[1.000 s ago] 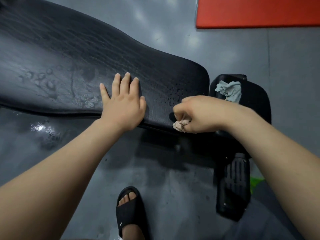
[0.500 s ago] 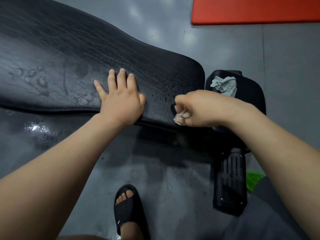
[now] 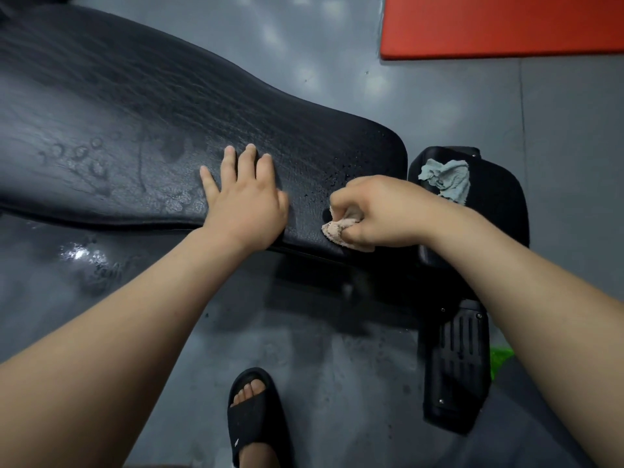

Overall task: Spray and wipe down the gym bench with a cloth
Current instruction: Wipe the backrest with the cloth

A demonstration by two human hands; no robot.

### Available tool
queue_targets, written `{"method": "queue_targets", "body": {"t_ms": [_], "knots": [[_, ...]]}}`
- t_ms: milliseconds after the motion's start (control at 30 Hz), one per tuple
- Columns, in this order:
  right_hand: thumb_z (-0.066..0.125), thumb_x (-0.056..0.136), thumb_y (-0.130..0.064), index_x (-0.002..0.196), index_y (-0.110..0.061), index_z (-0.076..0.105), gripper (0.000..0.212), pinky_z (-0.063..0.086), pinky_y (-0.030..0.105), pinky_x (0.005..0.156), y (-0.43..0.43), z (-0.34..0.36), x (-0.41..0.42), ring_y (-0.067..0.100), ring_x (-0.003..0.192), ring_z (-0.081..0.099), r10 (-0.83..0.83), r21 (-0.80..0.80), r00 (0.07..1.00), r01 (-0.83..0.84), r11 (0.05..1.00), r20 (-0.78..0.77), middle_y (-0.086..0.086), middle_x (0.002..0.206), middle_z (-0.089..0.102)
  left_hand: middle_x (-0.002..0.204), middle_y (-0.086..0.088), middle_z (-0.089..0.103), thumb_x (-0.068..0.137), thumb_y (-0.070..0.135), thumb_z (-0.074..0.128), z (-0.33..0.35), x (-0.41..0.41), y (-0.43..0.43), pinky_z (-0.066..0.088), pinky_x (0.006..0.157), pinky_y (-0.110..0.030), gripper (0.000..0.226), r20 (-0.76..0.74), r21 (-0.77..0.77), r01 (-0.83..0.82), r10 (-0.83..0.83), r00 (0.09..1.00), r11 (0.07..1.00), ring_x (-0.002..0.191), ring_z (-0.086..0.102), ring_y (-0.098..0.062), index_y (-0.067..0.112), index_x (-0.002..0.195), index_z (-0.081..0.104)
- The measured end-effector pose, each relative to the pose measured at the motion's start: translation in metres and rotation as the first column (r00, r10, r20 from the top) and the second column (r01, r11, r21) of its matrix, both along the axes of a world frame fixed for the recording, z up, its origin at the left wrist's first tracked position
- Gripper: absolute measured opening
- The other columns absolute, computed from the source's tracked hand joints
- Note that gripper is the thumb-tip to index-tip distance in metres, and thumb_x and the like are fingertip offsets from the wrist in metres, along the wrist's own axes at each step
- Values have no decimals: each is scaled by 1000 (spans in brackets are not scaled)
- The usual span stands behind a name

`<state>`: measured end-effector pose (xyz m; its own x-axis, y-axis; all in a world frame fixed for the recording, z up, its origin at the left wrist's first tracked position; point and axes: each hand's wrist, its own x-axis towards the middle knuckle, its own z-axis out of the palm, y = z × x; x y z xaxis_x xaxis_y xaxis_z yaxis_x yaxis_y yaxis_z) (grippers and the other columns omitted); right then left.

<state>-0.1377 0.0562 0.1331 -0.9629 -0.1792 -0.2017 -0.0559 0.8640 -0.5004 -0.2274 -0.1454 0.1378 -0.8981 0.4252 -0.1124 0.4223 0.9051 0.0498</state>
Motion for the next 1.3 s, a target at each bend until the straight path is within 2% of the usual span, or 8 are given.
{"method": "queue_targets", "body": {"t_ms": [200, 367, 600, 700, 867, 1000, 1100, 1300], "knots": [[64, 88, -48, 112, -36, 54, 28, 52, 40, 76, -8, -15, -19, 20, 93, 60, -97, -18, 964, 96, 995, -249, -9, 101, 58, 170, -3, 7, 105, 38, 38, 1, -2, -10, -1, 123, -62, 61, -8, 0, 32, -32, 999, 999, 157, -5, -28, 19, 160, 21], [49, 99, -45, 119, -25, 45, 29, 30, 31, 50, -27, -24, -38, 30, 67, 48, -311, 53, 839, 372, 927, -447, 2, 88, 51, 171, 1, 6, 106, 42, 37, 5, -2, -19, -2, 125, -57, 61, 12, -13, 73, -73, 997, 997, 157, -5, -24, 24, 161, 19], [51, 91, -57, 110, -39, 49, 26, 47, 35, 65, -32, -15, -29, 21, 79, 57, 71, 18, 948, -69, 997, -310, -7, 86, 53, 171, 5, 6, 105, 34, 39, 10, -11, -24, -3, 125, -54, 60, 62, 14, 102, -103, 993, 995, 157, -6, -21, 27, 161, 20], [49, 94, -55, 115, -39, 51, 26, 42, 33, 63, -36, -18, -34, 26, 83, 61, 39, 120, 925, 7, 993, -378, -7, 92, 55, 170, 5, 8, 103, 30, 41, 12, -10, -24, -3, 125, -54, 61, 64, 28, 92, -93, 994, 995, 157, -5, -22, 27, 161, 22], [47, 99, -48, 125, -30, 57, 33, 40, 35, 64, -23, -27, -57, 36, 90, 63, -320, 81, 842, 390, 917, -436, 7, 100, 61, 168, -1, 16, 99, 24, 44, 12, -8, -20, 0, 125, -53, 60, 26, 61, 99, -101, 995, 993, 157, 1, -23, 22, 158, 30], [57, 89, -47, 110, -34, 59, 25, 54, 39, 72, -20, -16, -41, 25, 87, 64, -116, -44, 943, 108, 993, -313, -7, 86, 63, 161, -6, 32, 93, 17, 48, 12, -15, -16, 9, 126, -50, 57, -1, 118, 181, -183, 983, 976, 155, 13, -25, 13, 150, 43], [59, 86, -52, 99, -36, 52, 22, 52, 38, 70, -17, -9, -27, 21, 87, 60, -13, 37, 981, 21, 999, -196, -11, 84, 59, 160, -5, 34, 95, 15, 46, 10, -18, -6, 11, 126, -50, 56, 10, 168, 209, -214, 977, 963, 155, 14, -25, 16, 150, 44], [47, 97, -45, 122, -29, 57, 31, 44, 38, 68, 18, -33, -44, 38, 95, 62, -447, 118, 815, 518, 847, -369, 11, 101, 64, 166, -4, 23, 101, 27, 42, -3, -11, 18, 3, 126, -50, 56, 17, 131, 282, -287, 958, 950, 156, 7, -24, 25, 156, 35]]}}
